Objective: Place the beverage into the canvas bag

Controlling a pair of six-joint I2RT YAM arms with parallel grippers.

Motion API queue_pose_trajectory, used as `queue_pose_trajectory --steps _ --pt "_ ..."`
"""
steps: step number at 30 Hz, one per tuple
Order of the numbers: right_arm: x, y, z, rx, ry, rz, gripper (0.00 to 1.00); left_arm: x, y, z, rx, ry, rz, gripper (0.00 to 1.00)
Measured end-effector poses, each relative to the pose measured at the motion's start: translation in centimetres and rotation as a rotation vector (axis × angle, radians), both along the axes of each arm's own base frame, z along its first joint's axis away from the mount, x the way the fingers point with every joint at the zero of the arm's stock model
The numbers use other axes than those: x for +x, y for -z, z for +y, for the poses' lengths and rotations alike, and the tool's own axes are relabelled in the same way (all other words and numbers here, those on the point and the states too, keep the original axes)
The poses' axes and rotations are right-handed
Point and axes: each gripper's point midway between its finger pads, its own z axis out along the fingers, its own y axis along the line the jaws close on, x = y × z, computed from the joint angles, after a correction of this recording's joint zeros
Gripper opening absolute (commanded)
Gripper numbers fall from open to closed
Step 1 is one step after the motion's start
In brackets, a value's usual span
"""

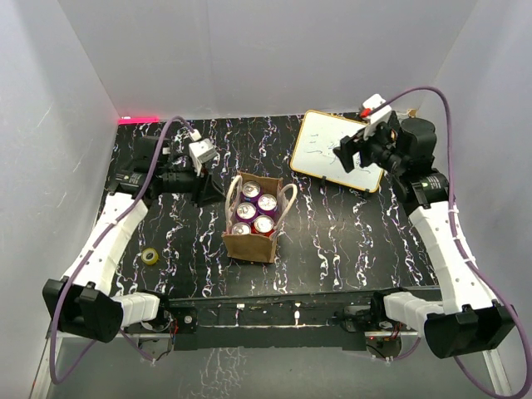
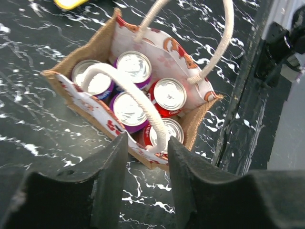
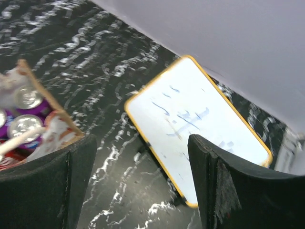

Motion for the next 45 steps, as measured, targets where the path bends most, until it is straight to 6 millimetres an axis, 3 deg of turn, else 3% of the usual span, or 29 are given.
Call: queue_pose_trajectory --steps 2,6,9,13,17,27,33,39,45 --pt "0.4 0.6 -2.0 0.003 0.089 0.013 0.81 0.5 -1.3 0.8 0.010 -0.030 -0.049 0.54" --pt "0.9 2.7 -3.9 -0.005 0.193 0.062 0.86 1.6 -3.4 3.1 0.042 -0.141 -0.139 0.73" --pt "0.9 3.4 -4.8 -0.016 0.250 0.085 0.96 2.5 -4.4 5.3 0.068 -0.270 -0.173 0.96" --pt "0.9 3.8 -5.6 -0.026 0.300 0.103 0.99 5.1 -6.0 9.8 0.111 -0.526 -0.199 0.97" --pt "1.0 4.6 -6.0 -0.034 0.321 0.140 0.99 6.7 -7.0 12.8 0.137 -0.704 -0.216 0.97" --pt "2.2 8.0 -6.1 -0.022 0.368 0.275 0.99 6.9 -7.0 15.5 0.100 -0.923 -0.289 0.97" --pt "2.5 8.3 -6.6 -0.020 0.407 0.280 0.99 10.0 -7.5 17.0 0.134 -0.985 -0.361 0.97" --pt "2.7 6.9 -7.2 -0.020 0.421 0.250 0.99 11.7 -6.5 18.1 0.200 -1.005 -0.380 0.97" --pt "0.6 3.2 -10.6 0.052 0.492 0.146 0.99 11.7 -7.3 18.9 0.197 -1.062 -0.387 0.97"
